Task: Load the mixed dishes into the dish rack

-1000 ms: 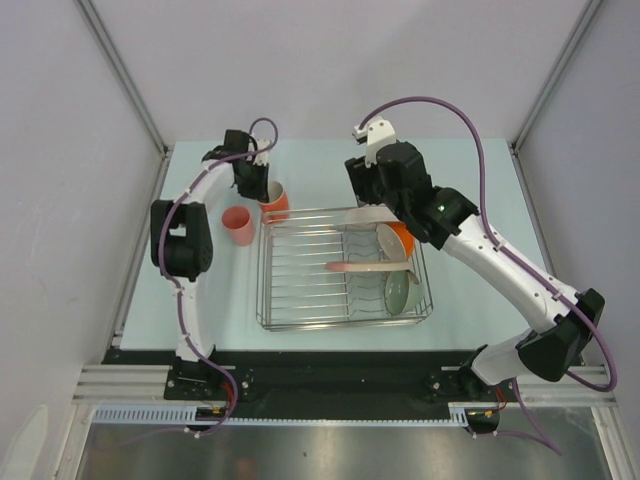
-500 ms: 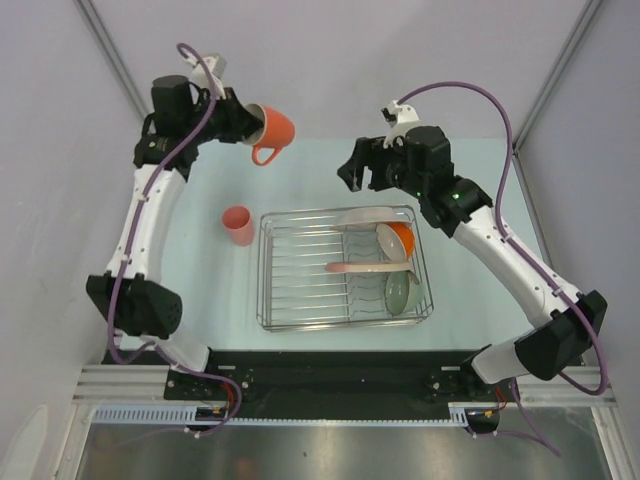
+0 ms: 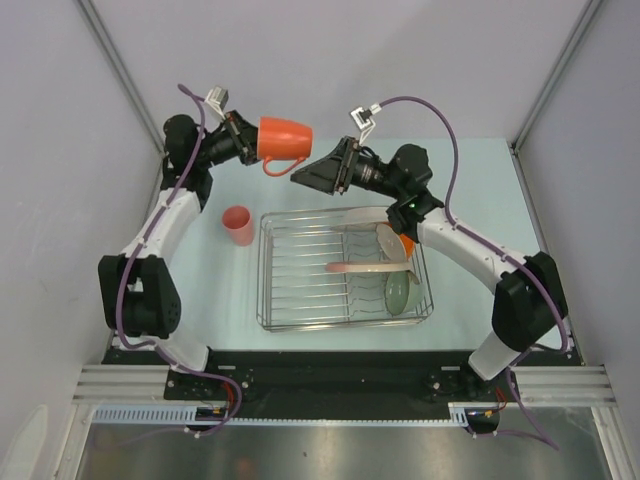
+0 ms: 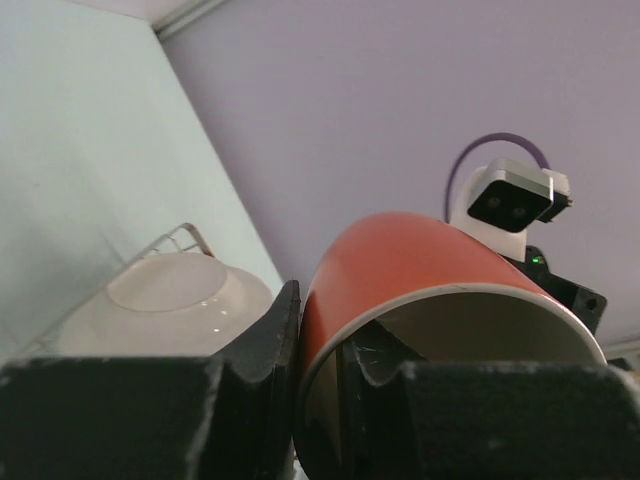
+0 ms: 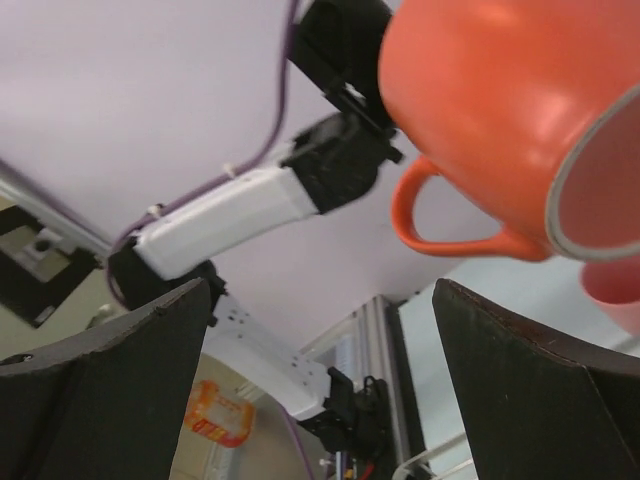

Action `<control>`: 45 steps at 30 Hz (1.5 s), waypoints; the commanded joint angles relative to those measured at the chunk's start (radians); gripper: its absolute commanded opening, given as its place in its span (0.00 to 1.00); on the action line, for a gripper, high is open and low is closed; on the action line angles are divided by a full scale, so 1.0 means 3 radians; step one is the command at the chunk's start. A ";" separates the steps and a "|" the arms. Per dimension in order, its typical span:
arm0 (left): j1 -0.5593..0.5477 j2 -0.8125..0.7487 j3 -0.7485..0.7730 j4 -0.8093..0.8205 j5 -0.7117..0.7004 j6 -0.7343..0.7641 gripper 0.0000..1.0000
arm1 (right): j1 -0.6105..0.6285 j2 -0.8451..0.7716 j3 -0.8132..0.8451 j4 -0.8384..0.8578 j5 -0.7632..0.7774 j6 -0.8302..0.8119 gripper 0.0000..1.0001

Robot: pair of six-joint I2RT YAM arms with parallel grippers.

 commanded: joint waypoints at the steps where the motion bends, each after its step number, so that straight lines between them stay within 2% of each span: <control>1: -0.0044 -0.0229 -0.0161 0.1392 0.0225 -0.1169 0.00 | 0.0009 0.0122 0.0005 0.1221 -0.0227 0.0619 1.00; 10: -0.0064 -0.0280 -0.0259 0.1684 0.0149 -0.1456 0.00 | 0.0142 0.0250 0.0010 0.1146 -0.0165 0.0538 0.97; 13: -0.0069 -0.0341 -0.0330 0.1547 0.0052 -0.1390 0.00 | 0.0203 0.0250 0.0010 0.1079 -0.0099 0.0482 0.96; 17: -0.0131 -0.0449 -0.0361 0.1296 -0.0163 -0.1160 0.00 | 0.0274 0.0235 0.0010 0.1012 0.0136 0.0349 0.88; 24: -0.0207 -0.0530 -0.0458 0.0964 -0.0306 -0.0863 0.00 | 0.0316 0.0352 0.0015 0.1237 0.0555 0.0476 0.74; 28: -0.0218 -0.0602 -0.0310 -0.0158 -0.0470 -0.0216 0.00 | 0.0275 0.0469 0.0020 0.1446 0.0709 0.0706 0.68; 33: -0.0258 -0.0633 -0.0305 -0.0192 -0.0557 -0.0091 0.00 | 0.0244 0.0639 0.0081 0.1671 0.0786 0.0997 0.62; 38: -0.0340 -0.0663 -0.0253 -0.0407 -0.0644 0.0282 0.00 | 0.0213 0.0776 0.0153 0.1820 0.0801 0.1278 0.56; 45: -0.0565 -0.0658 -0.0447 -0.0575 -0.0695 0.0804 0.00 | 0.0157 0.0828 0.0189 0.1887 0.0684 0.1443 0.49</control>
